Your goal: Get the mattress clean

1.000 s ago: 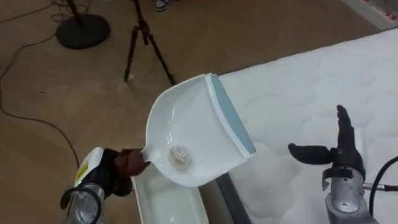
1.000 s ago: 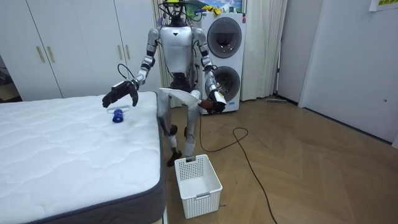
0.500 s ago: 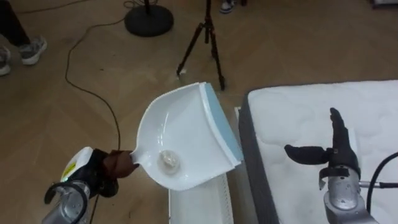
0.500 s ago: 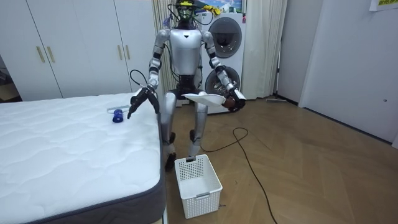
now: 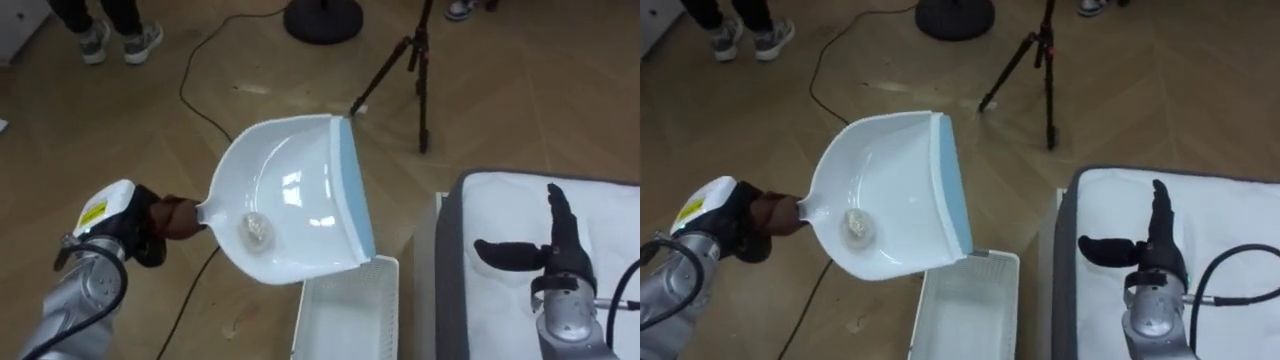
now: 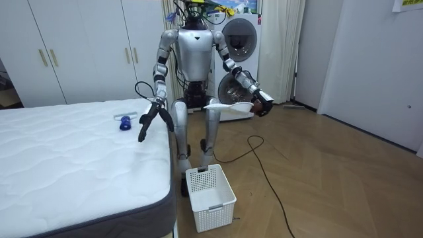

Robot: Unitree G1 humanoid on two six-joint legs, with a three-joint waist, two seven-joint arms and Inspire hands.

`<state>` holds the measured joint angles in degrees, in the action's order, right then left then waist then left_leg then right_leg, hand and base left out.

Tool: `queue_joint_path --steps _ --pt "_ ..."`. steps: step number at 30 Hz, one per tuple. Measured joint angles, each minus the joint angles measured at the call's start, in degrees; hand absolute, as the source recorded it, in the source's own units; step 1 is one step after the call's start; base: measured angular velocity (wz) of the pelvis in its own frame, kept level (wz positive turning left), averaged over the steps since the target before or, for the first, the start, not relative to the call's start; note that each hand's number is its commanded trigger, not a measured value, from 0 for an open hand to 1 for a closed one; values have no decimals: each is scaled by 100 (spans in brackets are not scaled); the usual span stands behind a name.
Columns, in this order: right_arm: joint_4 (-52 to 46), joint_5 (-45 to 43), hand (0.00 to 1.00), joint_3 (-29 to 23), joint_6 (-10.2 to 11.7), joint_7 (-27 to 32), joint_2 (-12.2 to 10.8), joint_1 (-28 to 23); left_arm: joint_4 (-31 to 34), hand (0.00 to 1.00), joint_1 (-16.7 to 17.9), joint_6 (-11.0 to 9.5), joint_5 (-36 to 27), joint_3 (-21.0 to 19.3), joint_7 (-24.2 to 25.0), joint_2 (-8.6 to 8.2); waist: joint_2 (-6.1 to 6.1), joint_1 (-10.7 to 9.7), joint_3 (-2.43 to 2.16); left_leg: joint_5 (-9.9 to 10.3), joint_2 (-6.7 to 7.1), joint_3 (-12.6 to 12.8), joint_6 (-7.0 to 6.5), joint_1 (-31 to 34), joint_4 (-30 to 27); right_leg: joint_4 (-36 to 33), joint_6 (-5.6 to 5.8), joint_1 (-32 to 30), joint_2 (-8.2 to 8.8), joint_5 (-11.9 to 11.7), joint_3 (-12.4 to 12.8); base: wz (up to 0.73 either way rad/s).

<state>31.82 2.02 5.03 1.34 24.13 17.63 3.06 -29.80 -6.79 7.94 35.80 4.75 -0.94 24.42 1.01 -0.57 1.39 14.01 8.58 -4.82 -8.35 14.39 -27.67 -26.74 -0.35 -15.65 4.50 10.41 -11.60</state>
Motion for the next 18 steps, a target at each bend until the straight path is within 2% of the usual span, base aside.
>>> queue_joint_path --steps 2,6,9,12,14,16,18 --pt "160 30 0 0 17 1 38 129 -163 100 -4 27 46 0 0 7 24 -42 14 22 -25 -2 34 15 -9 5 -16 -5 -24 15 -1 5" --pt "525 -49 0 6 67 68 124 325 -733 100 -260 46 219 123 -9 97 148 -77 87 29 -29 -19 30 149 -6 -55 -44 -158 -25 41 1 3" --pt "753 -44 0 51 60 139 123 401 -915 100 -452 86 286 295 -14 233 167 -112 93 35 2 20 21 485 -170 -393 -81 -559 58 134 0 8" --pt "1058 -47 0 60 60 139 123 573 -1168 100 -779 89 388 532 -14 276 213 -122 119 32 2 30 18 741 -276 -489 -94 -812 66 142 8 2" --pt "1096 -46 0 63 67 149 124 591 -1225 100 -952 61 536 742 -14 377 244 -170 133 26 19 74 10 906 -318 -636 -129 -1023 116 166 10 -4" --pt "1072 -48 0 65 78 157 129 591 -1237 100 -1025 42 642 844 -14 461 296 -229 125 23 26 117 6 1009 -332 -728 -138 -1167 147 176 5 -8" --pt "1093 -49 0 66 163 203 138 594 -1297 100 -1273 -5 785 1148 -13 659 393 -363 134 18 27 117 4 1170 -388 -726 -156 -1294 147 185 -7 0"
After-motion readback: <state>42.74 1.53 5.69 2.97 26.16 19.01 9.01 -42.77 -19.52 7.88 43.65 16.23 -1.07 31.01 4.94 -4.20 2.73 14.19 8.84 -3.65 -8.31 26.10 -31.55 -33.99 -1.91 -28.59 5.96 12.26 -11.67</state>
